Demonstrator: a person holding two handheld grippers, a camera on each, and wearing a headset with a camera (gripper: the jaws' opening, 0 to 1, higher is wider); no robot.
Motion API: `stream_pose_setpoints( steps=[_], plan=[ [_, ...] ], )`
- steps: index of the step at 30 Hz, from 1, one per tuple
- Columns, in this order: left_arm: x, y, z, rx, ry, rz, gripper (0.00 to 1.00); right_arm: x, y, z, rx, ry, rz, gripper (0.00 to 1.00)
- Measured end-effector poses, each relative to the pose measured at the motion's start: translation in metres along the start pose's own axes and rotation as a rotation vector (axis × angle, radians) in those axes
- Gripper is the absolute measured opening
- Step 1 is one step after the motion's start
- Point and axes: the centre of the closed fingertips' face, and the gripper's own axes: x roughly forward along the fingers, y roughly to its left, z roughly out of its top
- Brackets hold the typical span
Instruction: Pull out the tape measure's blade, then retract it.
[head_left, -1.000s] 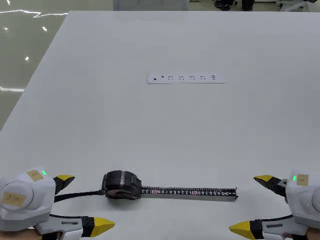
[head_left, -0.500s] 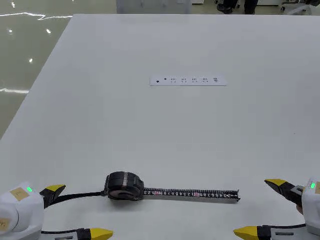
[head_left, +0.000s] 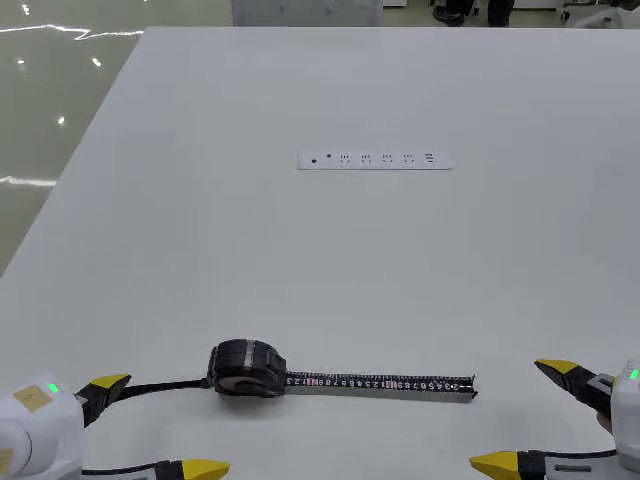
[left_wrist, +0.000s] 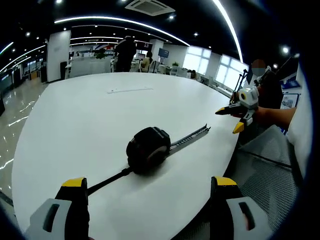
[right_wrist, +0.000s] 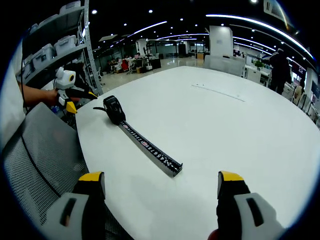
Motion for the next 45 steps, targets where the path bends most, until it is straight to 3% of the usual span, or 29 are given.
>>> stream_pose_setpoints(
  steps=[45],
  plan=[
    [0.009,-0.002,0.007,-0.031,0.012,0.003,0.96,0.002,0.0,-0.001,0.01,-0.017,0.007,0.94]
  ],
)
